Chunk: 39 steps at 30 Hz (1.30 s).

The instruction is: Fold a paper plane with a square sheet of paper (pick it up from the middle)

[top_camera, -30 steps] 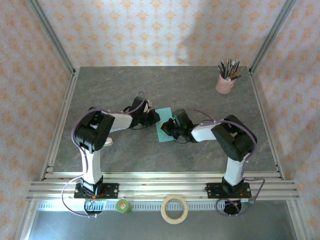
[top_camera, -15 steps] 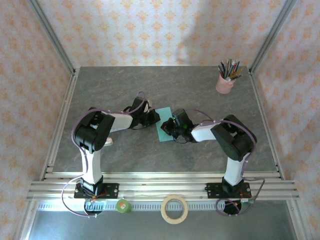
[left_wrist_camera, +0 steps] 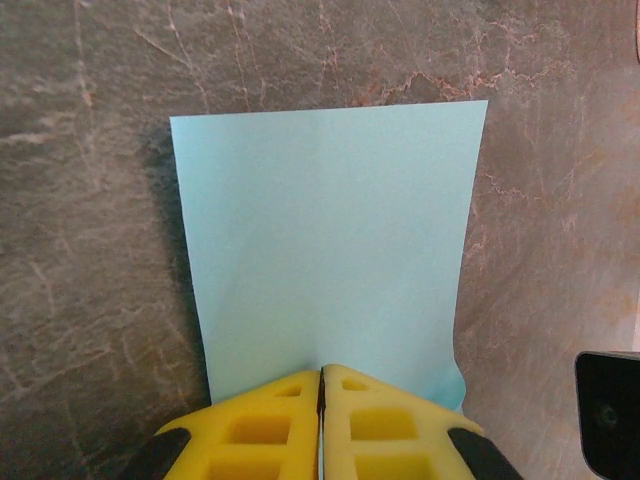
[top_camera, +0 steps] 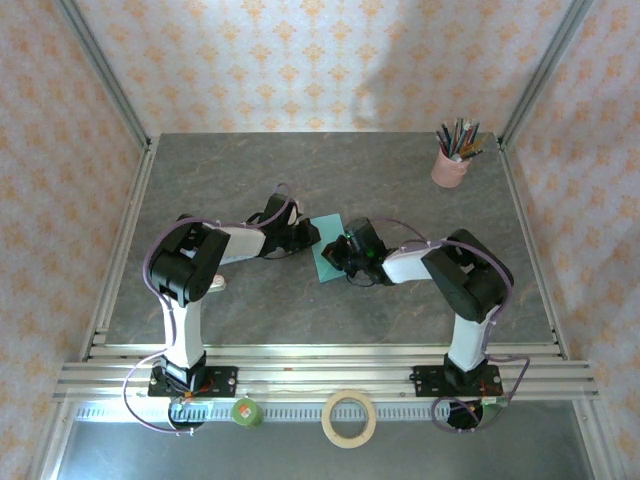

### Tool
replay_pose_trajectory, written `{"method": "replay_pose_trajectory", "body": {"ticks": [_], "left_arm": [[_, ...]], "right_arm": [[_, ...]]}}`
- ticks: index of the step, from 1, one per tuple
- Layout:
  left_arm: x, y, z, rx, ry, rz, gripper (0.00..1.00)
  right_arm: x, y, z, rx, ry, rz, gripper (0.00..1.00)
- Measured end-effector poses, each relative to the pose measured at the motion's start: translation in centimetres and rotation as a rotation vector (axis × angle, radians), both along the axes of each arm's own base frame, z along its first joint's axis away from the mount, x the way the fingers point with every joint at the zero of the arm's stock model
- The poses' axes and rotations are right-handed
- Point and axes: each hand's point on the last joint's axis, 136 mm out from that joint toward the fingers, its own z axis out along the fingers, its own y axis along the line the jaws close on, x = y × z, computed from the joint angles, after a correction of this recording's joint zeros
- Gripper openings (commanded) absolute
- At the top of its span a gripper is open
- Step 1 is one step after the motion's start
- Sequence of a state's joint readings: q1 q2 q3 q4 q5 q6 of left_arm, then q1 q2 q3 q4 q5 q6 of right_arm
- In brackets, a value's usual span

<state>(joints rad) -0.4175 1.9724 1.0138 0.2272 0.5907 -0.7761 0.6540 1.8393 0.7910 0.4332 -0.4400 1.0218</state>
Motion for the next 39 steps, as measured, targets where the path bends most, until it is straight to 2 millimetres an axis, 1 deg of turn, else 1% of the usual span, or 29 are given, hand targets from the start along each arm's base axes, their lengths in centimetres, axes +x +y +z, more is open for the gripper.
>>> {"method": "replay_pose_trajectory", "body": {"ticks": [12, 39], "left_arm": [[0.0, 0.0, 0.0, 0.0, 0.0, 0.0, 0.12], [0.0, 0.0, 0.0, 0.0, 0.0, 0.0, 0.12]], "right_arm": [[-0.34, -0.52, -0.69, -0.019, 0.013, -0.009, 0.0], [-0.16, -0.25, -0.23, 0.022, 0.008, -0.026, 0.0]]}}
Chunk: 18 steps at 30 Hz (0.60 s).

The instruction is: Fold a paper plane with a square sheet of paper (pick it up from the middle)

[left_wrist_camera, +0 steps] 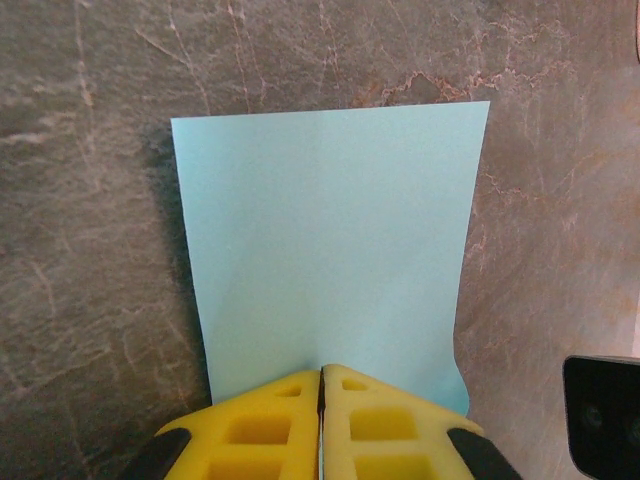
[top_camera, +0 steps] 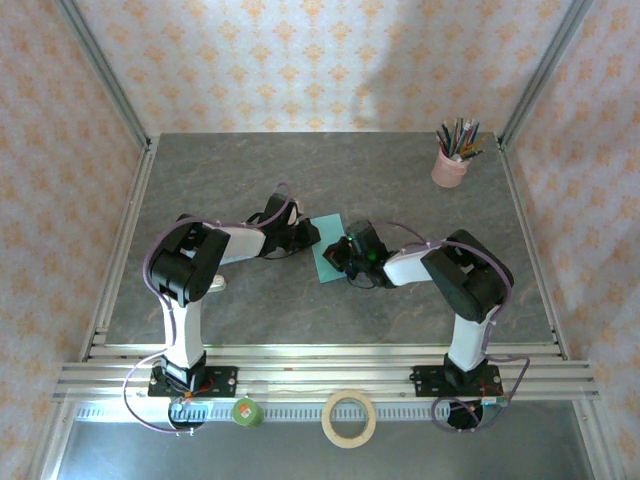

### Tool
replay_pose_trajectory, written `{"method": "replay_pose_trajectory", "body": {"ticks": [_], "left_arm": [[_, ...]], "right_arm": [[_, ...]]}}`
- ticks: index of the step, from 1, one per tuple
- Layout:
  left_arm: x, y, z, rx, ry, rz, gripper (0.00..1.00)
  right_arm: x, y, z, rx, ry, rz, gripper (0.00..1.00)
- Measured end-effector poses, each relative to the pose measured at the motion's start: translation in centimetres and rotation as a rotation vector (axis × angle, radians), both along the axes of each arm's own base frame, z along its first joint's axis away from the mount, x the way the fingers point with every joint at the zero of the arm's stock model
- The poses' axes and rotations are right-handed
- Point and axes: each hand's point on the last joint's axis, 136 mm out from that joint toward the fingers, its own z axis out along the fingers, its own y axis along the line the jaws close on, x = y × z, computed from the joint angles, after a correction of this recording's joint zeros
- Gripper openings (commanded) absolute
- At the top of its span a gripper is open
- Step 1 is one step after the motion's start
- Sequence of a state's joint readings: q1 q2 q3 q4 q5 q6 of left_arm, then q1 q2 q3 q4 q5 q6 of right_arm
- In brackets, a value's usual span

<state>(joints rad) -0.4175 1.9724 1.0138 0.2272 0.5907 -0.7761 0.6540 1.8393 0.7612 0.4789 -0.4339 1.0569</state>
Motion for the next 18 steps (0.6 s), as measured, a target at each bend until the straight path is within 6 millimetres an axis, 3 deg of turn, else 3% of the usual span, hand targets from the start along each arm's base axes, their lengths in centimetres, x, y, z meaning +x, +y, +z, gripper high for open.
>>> {"method": "replay_pose_trajectory", "body": {"ticks": [18], "left_arm": [[0.0, 0.0, 0.0, 0.0, 0.0, 0.0, 0.12]], "right_arm": [[0.0, 0.14, -0.41, 0.011, 0.014, -0.005, 0.0]]}}
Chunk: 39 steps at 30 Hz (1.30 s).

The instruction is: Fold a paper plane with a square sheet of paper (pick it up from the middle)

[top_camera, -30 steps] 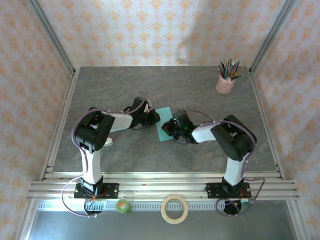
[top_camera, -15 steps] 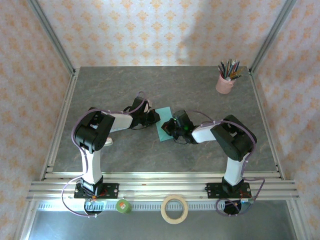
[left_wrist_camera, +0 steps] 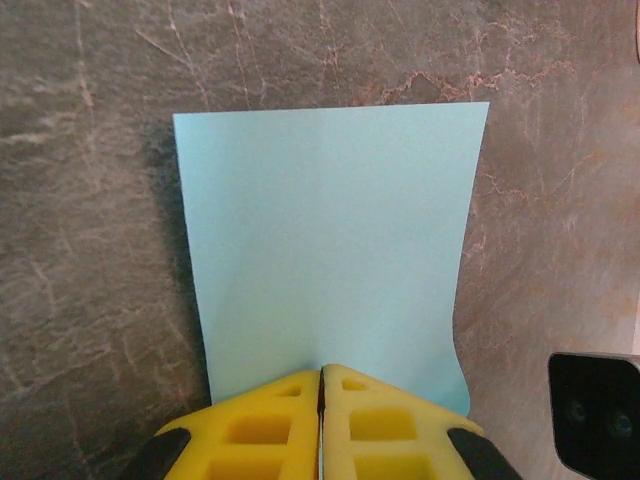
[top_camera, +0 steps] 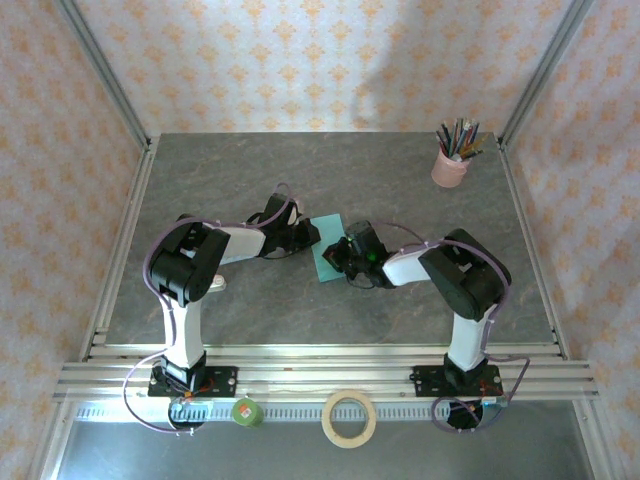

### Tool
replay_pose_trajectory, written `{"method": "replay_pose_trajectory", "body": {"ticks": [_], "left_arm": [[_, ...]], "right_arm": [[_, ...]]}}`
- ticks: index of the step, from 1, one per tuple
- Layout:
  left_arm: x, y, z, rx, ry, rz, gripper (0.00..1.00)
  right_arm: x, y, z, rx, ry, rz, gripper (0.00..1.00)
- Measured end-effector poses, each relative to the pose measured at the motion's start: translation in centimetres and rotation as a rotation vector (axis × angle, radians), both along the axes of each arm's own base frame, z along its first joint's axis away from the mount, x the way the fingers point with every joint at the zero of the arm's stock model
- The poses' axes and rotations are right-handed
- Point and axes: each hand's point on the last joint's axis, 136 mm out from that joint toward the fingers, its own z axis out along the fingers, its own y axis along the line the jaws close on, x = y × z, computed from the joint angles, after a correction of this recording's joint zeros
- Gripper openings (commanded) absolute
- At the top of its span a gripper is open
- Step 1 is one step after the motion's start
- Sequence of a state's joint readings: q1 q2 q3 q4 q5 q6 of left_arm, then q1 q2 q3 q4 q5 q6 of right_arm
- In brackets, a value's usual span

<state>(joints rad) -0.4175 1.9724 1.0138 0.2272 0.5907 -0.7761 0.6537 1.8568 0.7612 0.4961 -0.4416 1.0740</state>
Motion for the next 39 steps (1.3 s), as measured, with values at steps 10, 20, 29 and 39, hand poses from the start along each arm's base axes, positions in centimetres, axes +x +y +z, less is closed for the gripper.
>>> {"method": "replay_pose_trajectory", "body": {"ticks": [10, 20, 29, 39], "left_arm": [[-0.01, 0.01, -0.01, 0.0, 0.0, 0.0, 0.12], [-0.02, 0.01, -0.02, 0.0, 0.0, 0.0, 0.12], [-0.02, 0.01, -0.02, 0.0, 0.001, 0.0, 0.12], [0.03, 0.85, 0.53, 0.031, 0.011, 0.03, 0.17]], "right_arm": [[0.08, 0.17, 0.08, 0.012, -0.001, -0.001, 0.0], [0.11, 0.24, 0.18, 0.017, -0.004, 0.0, 0.0], [0.17, 0.29, -0.08, 0.023, 0.005, -0.007, 0.0], [0.28, 0.41, 0.2, 0.04, 0.01, -0.019, 0.19]]}}
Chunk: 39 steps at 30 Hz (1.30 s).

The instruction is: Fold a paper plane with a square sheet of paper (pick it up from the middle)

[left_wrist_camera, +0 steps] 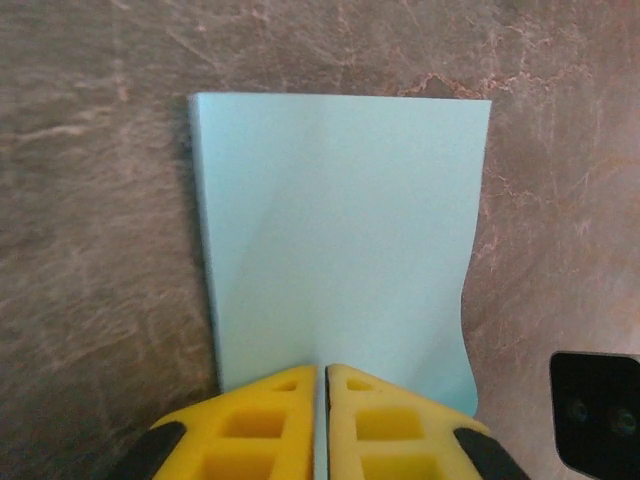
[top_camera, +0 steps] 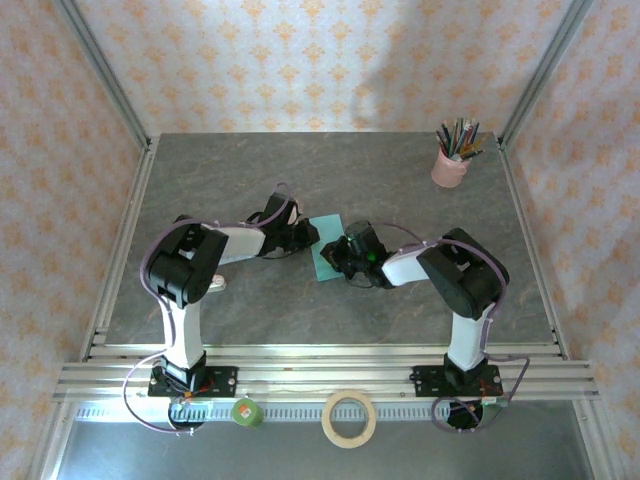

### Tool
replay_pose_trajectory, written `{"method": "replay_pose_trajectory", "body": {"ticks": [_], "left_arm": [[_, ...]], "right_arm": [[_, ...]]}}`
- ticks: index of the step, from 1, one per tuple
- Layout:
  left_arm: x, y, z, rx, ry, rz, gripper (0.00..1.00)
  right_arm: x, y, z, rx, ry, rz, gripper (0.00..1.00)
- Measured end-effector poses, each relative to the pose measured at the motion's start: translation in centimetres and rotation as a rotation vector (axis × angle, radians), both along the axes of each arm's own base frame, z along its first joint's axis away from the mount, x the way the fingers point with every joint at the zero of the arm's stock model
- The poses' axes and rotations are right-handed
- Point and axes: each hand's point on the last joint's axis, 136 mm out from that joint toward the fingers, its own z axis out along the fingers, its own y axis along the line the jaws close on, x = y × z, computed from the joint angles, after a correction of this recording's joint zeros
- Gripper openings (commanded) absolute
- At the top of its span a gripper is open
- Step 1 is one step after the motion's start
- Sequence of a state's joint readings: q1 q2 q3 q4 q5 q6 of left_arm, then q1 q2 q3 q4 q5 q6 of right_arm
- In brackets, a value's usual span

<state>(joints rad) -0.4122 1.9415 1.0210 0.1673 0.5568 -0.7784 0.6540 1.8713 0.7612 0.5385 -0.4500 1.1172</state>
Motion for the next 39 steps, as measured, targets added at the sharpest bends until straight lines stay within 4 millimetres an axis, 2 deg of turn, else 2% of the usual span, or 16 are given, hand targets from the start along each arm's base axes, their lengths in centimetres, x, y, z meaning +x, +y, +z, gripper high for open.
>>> {"method": "replay_pose_trajectory", "body": {"ticks": [2, 8, 11, 15, 21, 24, 29, 33, 36, 39], "left_arm": [[0.3, 0.7, 0.9, 0.006, -0.009, 0.027, 0.2], [2.6, 3.9, 6.3, -0.019, -0.125, 0.129, 0.23], [2.6, 4.8, 7.1, -0.021, -0.144, 0.15, 0.23], [1.4, 4.8, 5.7, -0.025, -0.111, 0.131, 0.17], [-0.7, 4.2, 4.1, -0.042, -0.058, 0.081, 0.0], [-1.3, 3.4, 4.0, -0.049, -0.052, 0.05, 0.0], [-2.8, 0.9, 4.0, -0.051, -0.053, -0.024, 0.0], [-4.2, -0.9, 3.3, -0.034, -0.036, -0.081, 0.0], [-4.9, -1.4, 2.1, -0.012, -0.001, -0.1, 0.0], [-4.5, -1.4, 1.8, 0.007, 0.004, -0.088, 0.0]], "right_arm": [[0.1, 0.1, 0.2, 0.007, -0.006, 0.002, 0.23], [0.2, 0.3, 0.7, 0.026, -0.014, 0.003, 0.31], [0.2, 0.4, 0.8, 0.031, -0.017, 0.005, 0.33], [0.2, 0.4, 0.9, 0.031, -0.019, 0.006, 0.33], [-0.1, 0.0, 0.1, -0.003, 0.001, 0.009, 0.13], [-0.3, -0.2, -0.3, -0.021, 0.009, 0.011, 0.08], [-0.4, -0.3, -0.6, -0.03, 0.019, 0.013, 0.0], [-0.3, -0.1, -0.5, -0.029, 0.024, 0.015, 0.0], [-0.3, -0.1, -0.6, -0.03, 0.029, 0.014, 0.0], [-0.3, -0.1, -0.6, -0.029, 0.032, 0.011, 0.0]]}}
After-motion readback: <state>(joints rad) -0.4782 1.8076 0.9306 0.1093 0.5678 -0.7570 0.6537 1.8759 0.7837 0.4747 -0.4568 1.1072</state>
